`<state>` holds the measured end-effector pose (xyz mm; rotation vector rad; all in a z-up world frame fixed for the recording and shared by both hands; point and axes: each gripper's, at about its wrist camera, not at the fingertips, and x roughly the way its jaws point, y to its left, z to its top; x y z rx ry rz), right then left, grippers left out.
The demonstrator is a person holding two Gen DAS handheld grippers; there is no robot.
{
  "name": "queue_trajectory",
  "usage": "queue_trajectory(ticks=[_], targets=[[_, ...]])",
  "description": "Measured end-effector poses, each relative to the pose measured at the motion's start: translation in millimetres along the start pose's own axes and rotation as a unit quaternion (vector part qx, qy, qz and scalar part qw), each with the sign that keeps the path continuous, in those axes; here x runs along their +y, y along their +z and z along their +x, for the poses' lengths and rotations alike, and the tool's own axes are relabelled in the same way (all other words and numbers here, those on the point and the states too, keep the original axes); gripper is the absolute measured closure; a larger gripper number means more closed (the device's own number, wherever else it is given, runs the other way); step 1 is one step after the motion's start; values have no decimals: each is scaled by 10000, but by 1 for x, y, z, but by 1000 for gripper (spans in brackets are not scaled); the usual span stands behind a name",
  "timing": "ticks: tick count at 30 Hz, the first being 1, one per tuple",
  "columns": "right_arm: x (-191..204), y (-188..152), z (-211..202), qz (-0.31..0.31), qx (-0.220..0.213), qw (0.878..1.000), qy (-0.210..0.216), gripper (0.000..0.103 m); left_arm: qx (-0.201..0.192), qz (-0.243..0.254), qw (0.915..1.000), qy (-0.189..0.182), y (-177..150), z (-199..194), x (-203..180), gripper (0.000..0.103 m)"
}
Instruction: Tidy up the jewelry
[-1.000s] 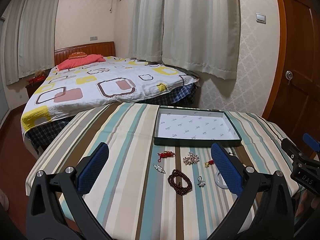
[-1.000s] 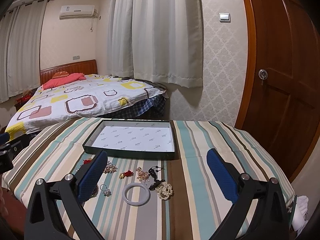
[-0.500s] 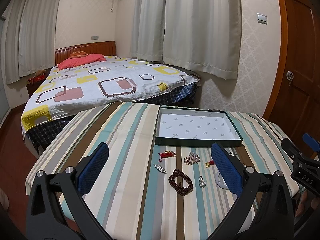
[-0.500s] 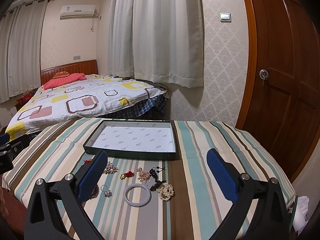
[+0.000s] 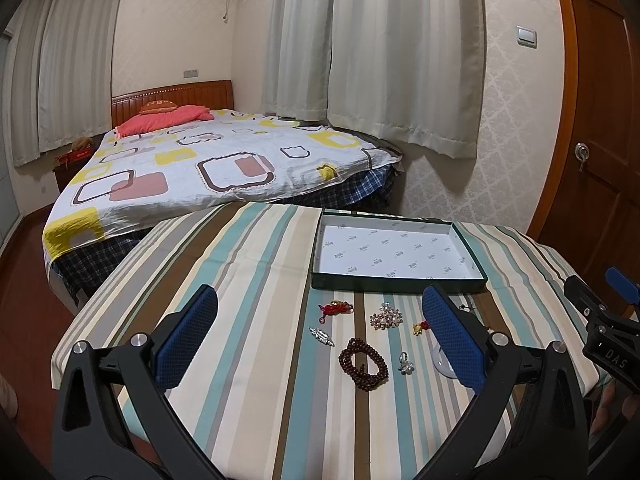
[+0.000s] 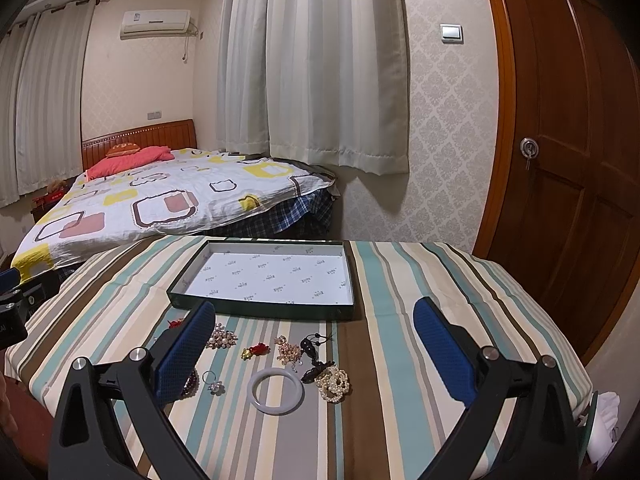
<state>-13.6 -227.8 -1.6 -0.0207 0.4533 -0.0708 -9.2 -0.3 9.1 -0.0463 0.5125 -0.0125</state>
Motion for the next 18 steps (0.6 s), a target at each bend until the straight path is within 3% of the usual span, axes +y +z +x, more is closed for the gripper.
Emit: queue_trajectory(ticks=[18], targets=[[1,-2,2,7,1,10000,5,6,37,-21,10000,7,-6,6,6,3]])
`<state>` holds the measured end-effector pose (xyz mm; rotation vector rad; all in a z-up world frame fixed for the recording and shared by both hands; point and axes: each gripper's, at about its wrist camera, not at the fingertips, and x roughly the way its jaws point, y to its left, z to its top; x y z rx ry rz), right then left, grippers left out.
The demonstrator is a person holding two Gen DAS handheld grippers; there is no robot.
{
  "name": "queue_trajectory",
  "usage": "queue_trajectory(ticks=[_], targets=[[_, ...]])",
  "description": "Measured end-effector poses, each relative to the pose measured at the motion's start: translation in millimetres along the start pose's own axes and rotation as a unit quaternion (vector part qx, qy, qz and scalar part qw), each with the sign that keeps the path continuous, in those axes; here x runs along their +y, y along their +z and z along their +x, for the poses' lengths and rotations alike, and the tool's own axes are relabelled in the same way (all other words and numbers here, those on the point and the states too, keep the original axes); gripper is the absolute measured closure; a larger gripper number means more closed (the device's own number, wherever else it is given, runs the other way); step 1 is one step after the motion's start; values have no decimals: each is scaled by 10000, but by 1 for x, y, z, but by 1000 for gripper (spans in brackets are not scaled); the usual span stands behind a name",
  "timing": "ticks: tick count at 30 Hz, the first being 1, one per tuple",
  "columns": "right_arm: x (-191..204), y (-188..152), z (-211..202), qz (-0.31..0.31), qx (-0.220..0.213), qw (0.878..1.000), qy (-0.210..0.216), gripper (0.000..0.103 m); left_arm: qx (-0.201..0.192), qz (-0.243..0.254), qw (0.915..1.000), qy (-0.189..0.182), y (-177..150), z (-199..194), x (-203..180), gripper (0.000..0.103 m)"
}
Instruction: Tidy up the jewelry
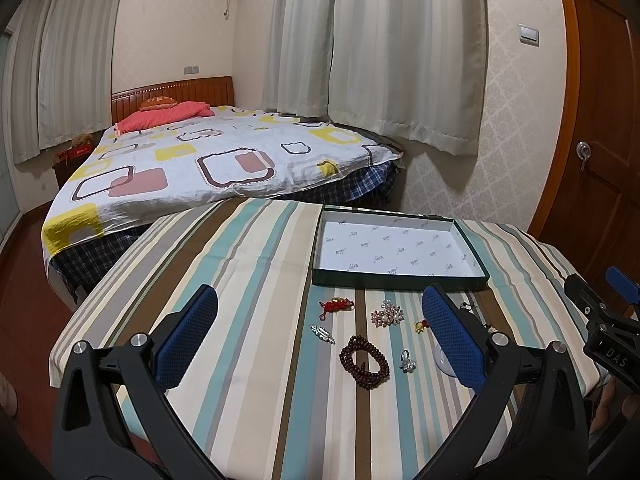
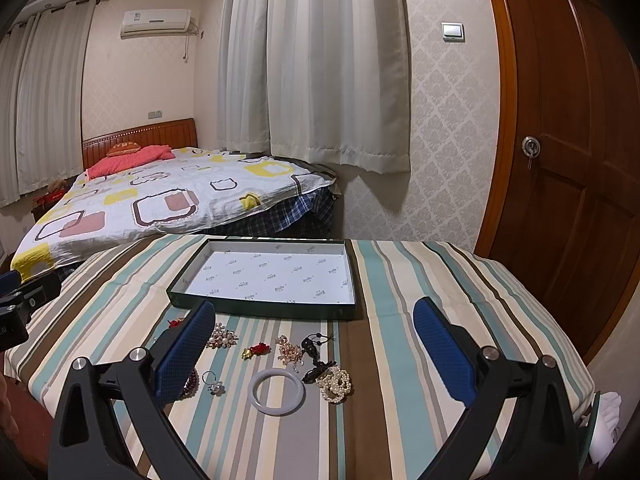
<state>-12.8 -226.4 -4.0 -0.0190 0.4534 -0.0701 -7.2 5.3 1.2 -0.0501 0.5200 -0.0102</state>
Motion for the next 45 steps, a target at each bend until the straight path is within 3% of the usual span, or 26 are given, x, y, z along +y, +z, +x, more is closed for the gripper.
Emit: queue_trajectory(ticks=[17,26,31,33,42,45], targets=[[-2,-15,21,84,58,9999,14,6,108,-13,9999,22,-12,20,1,3],[-18,-62,76,199,637,9978,19,6,955,-187,9952,108,-48,93,18,4],[-21,-75,98,220,931,9954,49,7,1324,-244,9908,148,-53,138,19,10],[-20,-78,106,158,1031,9945,31,7,1490,-232,9885,128,-56,157,17,22],[-24,-85,132,194,1297,9913,59,7,2089,-109,9778,105,-70,206,9,33],[-25,-84,134,224,1314,9910,90,7,2052,-26,9786,149,-69,208,5,35]])
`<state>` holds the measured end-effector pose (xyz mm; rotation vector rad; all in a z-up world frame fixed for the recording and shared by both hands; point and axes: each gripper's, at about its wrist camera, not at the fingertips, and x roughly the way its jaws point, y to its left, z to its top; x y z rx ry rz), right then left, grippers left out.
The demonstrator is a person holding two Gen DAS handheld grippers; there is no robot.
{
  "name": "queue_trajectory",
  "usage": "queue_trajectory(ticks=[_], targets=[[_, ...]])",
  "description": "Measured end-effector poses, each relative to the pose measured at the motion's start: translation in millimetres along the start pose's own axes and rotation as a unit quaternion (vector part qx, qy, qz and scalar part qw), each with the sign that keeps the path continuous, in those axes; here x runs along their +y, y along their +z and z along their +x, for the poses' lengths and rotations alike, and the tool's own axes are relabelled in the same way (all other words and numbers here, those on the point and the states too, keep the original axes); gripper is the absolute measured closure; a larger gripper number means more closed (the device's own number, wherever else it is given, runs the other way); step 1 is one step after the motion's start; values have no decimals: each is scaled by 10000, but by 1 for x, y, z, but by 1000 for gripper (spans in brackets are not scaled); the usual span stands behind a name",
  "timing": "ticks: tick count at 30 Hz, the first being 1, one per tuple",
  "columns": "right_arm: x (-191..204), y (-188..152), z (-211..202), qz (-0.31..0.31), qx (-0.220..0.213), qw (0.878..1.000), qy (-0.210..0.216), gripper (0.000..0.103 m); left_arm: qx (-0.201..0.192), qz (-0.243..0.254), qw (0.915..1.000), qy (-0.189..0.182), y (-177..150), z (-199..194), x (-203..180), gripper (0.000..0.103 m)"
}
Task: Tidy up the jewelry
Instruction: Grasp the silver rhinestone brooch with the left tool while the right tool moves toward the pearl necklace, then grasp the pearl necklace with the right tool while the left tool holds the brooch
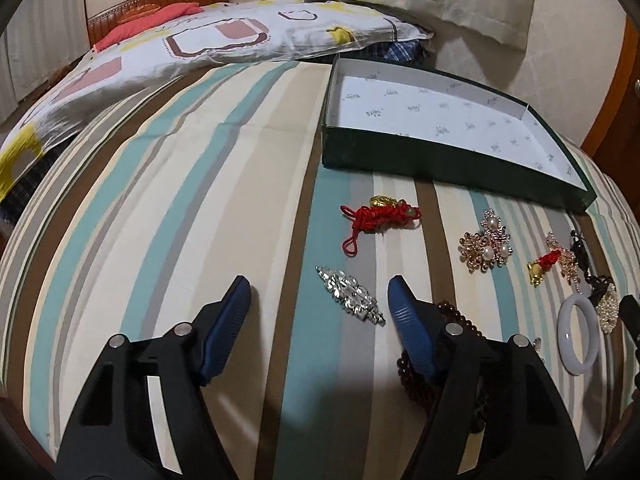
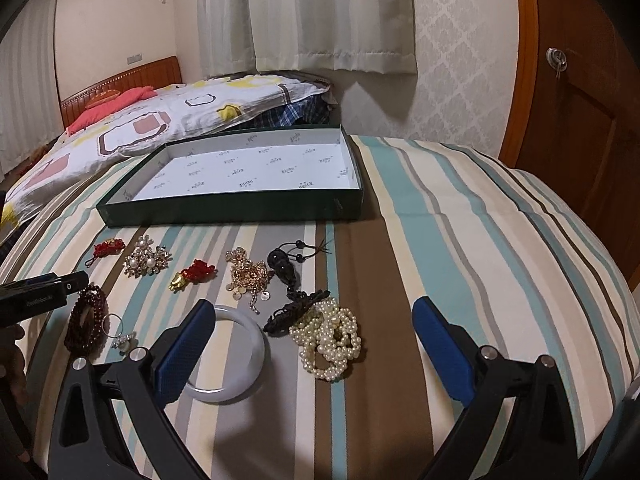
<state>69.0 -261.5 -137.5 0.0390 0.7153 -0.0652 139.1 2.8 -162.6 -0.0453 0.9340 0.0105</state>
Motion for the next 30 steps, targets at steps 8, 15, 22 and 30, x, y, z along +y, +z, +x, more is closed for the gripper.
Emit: queue_trajectory(ticks=[8,15,22,30], targets=[[1,3,2,29,2,10000,7,7,-21,164,9999,-42,-5,-7,8,55],[1,3,2,23,-15,10000,30,7,-49,197,9995,-238,-2,-6,3,57],[-1,2,2,78,-7,10000,28,7,-111,434,9986,-274,-3,-5,-3,69],[-8,0,5,116,91,9999,20,7,-130,332,9984,-443,-2,-4,4,87]])
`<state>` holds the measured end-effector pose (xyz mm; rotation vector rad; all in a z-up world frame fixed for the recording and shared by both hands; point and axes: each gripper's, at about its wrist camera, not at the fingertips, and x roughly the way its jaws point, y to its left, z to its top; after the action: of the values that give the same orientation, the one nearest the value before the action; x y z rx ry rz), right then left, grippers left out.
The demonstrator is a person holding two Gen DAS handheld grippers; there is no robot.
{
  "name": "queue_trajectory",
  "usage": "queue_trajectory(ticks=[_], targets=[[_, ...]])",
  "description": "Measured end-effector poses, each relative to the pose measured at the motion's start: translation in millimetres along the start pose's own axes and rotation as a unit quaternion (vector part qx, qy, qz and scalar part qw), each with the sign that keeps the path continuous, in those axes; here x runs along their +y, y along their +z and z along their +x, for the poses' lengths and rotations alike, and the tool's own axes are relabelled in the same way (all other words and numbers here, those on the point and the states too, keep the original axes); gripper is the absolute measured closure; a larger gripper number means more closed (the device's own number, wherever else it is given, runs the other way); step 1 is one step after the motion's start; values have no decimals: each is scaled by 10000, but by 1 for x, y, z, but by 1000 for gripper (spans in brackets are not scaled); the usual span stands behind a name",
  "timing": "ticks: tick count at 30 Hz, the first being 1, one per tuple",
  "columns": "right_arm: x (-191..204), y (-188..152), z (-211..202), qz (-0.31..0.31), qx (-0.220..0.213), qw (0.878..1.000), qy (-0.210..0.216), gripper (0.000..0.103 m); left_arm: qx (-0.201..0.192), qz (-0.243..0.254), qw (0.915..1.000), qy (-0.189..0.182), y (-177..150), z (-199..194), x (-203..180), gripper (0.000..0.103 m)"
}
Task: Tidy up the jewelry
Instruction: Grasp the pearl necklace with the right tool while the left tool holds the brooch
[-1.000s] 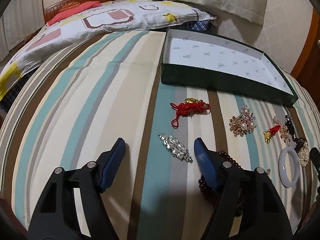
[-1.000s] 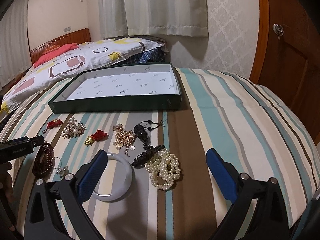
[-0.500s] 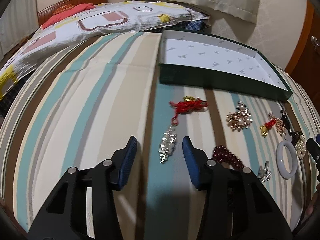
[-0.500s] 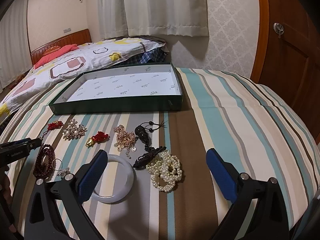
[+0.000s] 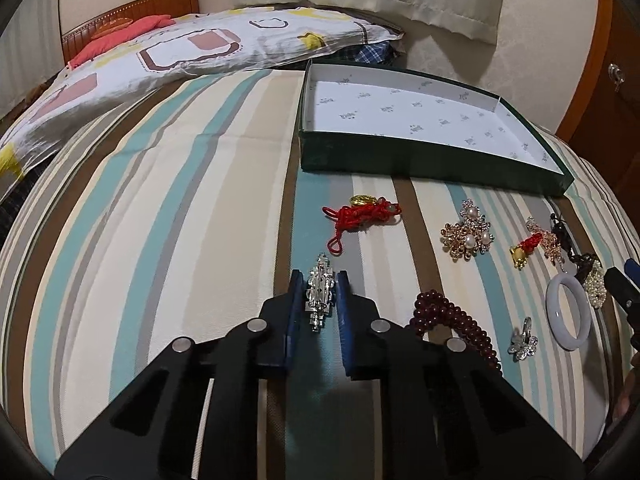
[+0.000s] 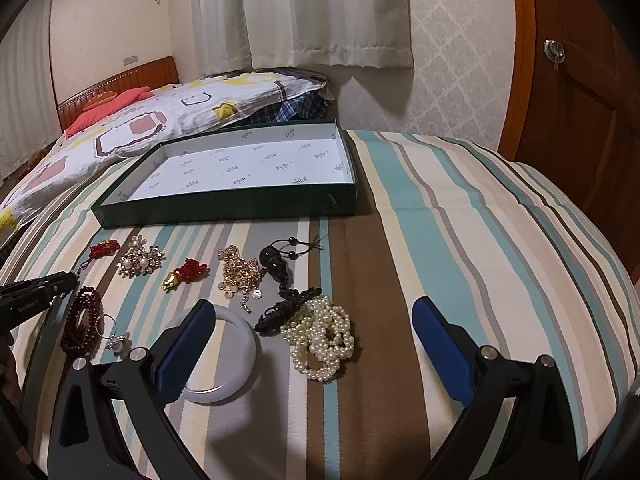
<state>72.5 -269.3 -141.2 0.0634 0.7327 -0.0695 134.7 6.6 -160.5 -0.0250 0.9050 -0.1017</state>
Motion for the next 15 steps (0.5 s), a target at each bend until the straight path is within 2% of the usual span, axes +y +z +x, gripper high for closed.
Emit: queue_trajectory(ticks=[5,6,7,9,15], targets=[[-8,1,3,95,59,9999,-38,11,-10,-40,10000,-29,0,0,1,87],[-10,1,4,105,87,9999,-28,19,-10,-44,10000,-31,0,0,1,87],[-11,1,6,112,120,9999,-23,33,-12,-53,10000,-38,0,0,1,87],[-15,-1,11,166,258,9995,19,43,-15,-102,9999,-60,0,0,2,87],[-15,-4,18,161,408,9990,108,43,-18,-105,9999,-67,-1,-1,3,87]])
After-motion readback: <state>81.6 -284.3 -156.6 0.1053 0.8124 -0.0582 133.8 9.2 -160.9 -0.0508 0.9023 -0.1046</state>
